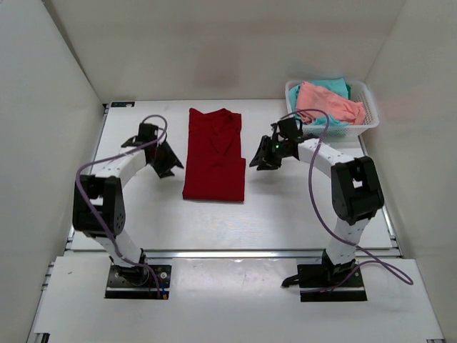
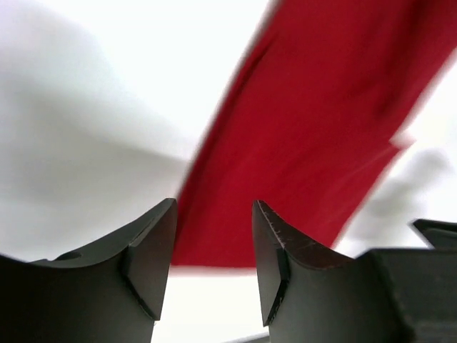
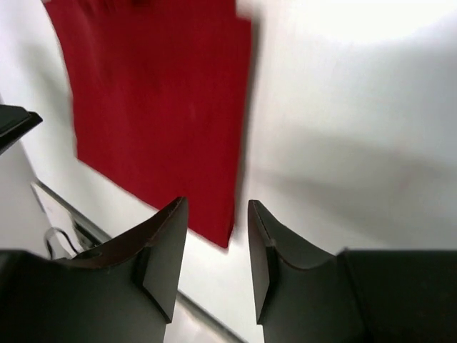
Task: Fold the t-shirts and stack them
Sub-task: Fold the folded rectangular tshirt in 1/3 of the way, then grab one side of the 2/3 rectangular tshirt with both arms
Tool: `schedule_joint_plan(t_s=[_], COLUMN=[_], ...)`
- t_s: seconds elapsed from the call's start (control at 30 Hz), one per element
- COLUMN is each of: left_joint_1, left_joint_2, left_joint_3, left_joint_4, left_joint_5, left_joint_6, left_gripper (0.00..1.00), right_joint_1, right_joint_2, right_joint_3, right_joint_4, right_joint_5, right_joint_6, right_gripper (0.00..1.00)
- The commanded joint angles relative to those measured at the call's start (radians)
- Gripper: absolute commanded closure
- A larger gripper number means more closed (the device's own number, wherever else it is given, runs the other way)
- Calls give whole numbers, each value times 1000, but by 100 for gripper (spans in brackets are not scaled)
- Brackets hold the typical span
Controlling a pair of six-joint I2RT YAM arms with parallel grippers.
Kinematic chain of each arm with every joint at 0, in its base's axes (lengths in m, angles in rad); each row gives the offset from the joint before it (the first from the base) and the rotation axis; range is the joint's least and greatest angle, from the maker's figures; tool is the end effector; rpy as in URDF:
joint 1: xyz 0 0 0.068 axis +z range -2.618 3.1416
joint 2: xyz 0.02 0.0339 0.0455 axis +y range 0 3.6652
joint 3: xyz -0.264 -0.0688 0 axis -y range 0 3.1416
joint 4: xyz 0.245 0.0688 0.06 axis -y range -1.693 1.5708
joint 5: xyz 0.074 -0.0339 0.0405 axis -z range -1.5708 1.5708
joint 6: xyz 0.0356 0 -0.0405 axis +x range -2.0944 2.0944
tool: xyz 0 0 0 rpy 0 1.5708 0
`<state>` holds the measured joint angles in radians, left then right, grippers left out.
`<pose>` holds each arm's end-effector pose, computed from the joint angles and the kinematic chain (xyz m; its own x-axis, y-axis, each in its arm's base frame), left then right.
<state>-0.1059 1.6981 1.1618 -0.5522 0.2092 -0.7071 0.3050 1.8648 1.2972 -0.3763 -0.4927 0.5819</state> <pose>0.3425 -0.0438 0.2053 -0.7992 -0.5541 -0.2331 -0.4209 0.7926 -0.4412 0.3738 0.1353 0.1997 -0.9362 0.2129 -0.2795 -0.0176 0.7661 0.6424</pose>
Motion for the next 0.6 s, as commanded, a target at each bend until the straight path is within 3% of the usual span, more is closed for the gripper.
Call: schedule_joint_plan(t_s=[0.0, 0.17, 0.37, 0.57], left_joint_1=[-46, -129, -190, -172], left_joint_2=[-159, -296, -328, -344], left_joint_3=[-202, -410, -467, -505], left_joint_4=[34, 153, 235, 313], left_joint_5=[-69, -122, -191, -240], left_joint_6=[-26, -98, -170, -239], left_gripper=[43, 43, 43, 43], right_joint_1=[86, 164, 232, 240], right_joint_2=[-134, -211, -164, -121], right_joint_3=[-146, -349, -358, -365], right_joint_4=[59, 154, 191, 234], right_joint_5=[88, 109, 121, 117], right_joint_6=[44, 151, 193, 252], right_gripper=[63, 59, 58, 58])
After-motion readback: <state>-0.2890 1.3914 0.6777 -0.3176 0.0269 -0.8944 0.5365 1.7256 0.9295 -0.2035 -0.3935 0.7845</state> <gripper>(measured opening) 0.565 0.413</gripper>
